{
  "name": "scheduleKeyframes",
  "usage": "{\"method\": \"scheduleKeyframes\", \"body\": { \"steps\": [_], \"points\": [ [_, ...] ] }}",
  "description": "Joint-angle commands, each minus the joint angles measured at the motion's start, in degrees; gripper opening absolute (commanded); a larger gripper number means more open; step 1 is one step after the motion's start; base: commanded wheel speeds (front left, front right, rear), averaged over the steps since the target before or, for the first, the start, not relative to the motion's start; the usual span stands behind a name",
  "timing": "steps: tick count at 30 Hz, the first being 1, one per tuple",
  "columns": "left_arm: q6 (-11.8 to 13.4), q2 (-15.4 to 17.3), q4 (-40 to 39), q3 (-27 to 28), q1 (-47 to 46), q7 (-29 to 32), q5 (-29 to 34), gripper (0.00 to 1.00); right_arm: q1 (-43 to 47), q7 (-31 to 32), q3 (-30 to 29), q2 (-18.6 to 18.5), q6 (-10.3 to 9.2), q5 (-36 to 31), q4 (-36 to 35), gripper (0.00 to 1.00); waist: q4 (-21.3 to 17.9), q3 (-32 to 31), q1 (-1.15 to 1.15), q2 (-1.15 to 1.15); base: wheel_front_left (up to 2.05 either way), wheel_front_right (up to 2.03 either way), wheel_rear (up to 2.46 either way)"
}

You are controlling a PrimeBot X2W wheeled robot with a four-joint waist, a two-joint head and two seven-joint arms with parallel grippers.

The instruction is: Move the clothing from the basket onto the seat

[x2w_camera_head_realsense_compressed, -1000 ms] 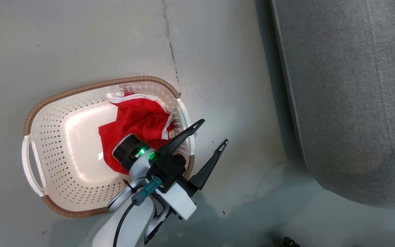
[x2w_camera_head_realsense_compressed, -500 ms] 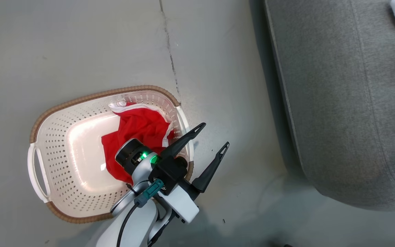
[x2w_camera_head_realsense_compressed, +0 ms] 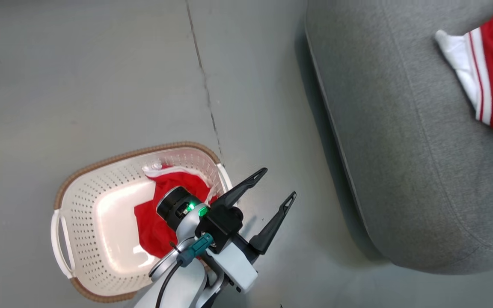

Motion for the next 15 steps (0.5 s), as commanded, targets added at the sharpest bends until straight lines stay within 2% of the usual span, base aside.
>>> {"method": "scheduleKeyframes", "body": {
  "steps": [1,9,15],
  "points": [
    [0.0,-0.2,-0.1,0.3,0.6,0.0,-0.5,1.00,1.3,0.4,1.7,-0.1,-0.01,1.1,-0.8,1.00,-0.4,-3.2,0.00,0.00,0.00,0.00,0.00],
    [0.0,-1.0,-0.9,1.2,3.6,0.0,-2.5,1.00,4.9,-0.2,10.1,-2.6,-0.01,6.0,-5.2,1.00,-1.1,-11.5,0.00,0.00,0.00,0.00,0.00],
    [0.0,-1.2,-2.3,2.2,6.5,0.0,-4.2,1.00,7.7,-2.0,13.9,-4.8,-0.01,12.0,-12.2,1.00,-1.1,-17.2,0.00,0.00,0.00,0.00,0.00]
  ]
}}
